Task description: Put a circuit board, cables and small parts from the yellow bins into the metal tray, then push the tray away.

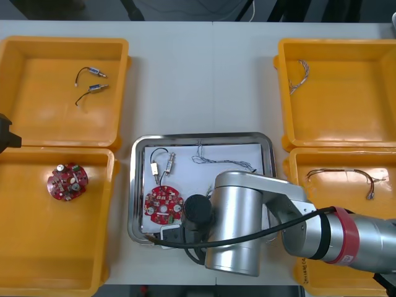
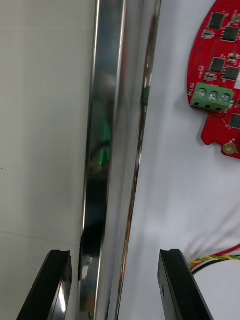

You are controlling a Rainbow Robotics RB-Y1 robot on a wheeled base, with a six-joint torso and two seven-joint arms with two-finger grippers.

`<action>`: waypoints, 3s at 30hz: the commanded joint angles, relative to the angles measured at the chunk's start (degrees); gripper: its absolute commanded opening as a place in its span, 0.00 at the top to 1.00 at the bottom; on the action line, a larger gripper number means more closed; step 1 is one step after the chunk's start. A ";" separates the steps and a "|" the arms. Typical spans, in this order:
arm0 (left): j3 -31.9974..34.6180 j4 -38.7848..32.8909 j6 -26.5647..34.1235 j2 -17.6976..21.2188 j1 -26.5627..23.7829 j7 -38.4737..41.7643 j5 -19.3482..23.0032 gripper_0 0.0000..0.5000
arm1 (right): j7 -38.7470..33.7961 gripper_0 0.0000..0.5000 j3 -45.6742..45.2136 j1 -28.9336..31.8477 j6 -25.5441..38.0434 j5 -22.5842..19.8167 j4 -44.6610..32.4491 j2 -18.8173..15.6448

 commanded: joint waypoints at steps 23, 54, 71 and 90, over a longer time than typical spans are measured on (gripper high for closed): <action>1.85 -1.54 0.34 1.64 1.28 -6.63 0.28 0.00 | -6.35 0.03 3.20 0.98 -0.27 2.48 -0.31 2.94; 1.85 -1.54 0.34 1.64 1.28 -6.63 0.28 0.00 | -8.81 0.84 4.69 -1.30 -4.05 6.44 -0.83 0.57; 1.85 -1.54 0.34 1.64 1.28 -6.63 0.28 0.00 | -9.86 0.87 3.63 -6.14 -4.05 6.70 -0.75 -2.07; 1.85 -1.54 0.34 1.64 1.28 -6.63 0.28 0.00 | -10.92 0.93 3.72 -12.03 -5.72 8.11 3.30 -2.68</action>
